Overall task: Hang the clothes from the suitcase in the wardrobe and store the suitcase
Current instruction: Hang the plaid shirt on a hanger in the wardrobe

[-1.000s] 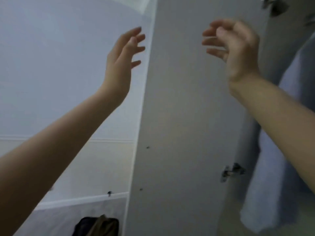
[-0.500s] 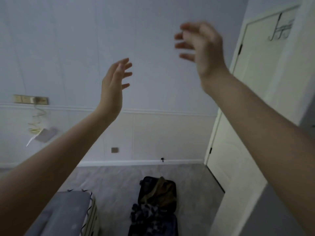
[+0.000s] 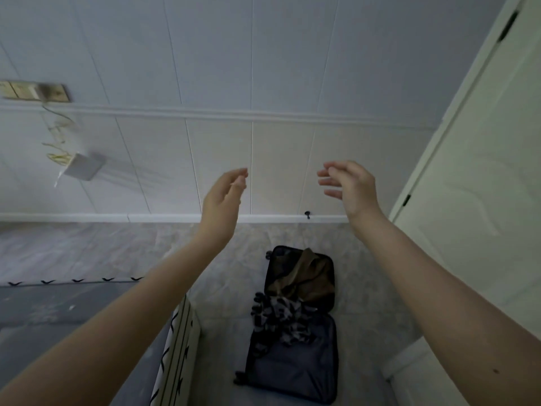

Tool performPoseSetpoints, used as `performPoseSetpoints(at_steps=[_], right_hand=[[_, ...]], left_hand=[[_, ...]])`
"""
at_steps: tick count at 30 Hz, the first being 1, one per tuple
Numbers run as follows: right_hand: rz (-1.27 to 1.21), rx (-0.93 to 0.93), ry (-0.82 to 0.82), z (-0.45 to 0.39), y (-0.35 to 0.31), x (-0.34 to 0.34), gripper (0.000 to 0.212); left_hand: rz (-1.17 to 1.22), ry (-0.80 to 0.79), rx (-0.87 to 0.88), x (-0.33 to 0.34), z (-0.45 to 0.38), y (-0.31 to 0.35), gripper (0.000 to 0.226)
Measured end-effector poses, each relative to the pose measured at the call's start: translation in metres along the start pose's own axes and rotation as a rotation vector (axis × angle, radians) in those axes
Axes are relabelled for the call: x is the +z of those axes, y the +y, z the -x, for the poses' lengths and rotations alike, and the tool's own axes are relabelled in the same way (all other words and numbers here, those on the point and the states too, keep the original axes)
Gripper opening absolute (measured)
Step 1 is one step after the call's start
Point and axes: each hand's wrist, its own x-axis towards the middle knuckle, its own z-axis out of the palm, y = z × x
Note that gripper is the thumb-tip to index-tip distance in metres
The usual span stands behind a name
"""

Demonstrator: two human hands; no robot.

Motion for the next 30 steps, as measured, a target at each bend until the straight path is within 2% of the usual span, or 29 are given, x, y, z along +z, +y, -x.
performPoseSetpoints(at_steps=[5,11,16,21,24,27,30], right_hand=[[0.124,0.187,-0.003,-0.075,0.135,0.008,0.017],[0.255,0.364,-0.030,-0.119,0.282,0.018,0.021],[0.334,0.487,-0.058,-0.111,0.399,0.022,0.020],[0.372,0.562,-0.078,-0.085,0.535,0.031,0.012],[0.384,0.619,-0.107,-0.064,0.617,0.034,0.015],[0.385,0.665,-0.145,-0.040,0.698,0.033,0.015],[0.388,0.661,-0.176,-0.026,0.769,0.024,0.014]], left_hand=[[-0.140,-0.025,-0.148,0.031,-0.049,-0.131,0.030],[-0.163,-0.072,-0.312,0.055,-0.080,-0.266,0.031],[-0.249,-0.175,-0.376,0.067,-0.076,-0.378,0.033],[-0.336,-0.307,-0.441,0.082,-0.037,-0.523,0.027],[-0.390,-0.373,-0.475,0.090,-0.008,-0.604,0.027],[-0.433,-0.428,-0.466,0.103,0.024,-0.685,0.035],[-0.476,-0.485,-0.448,0.120,0.045,-0.759,0.053]])
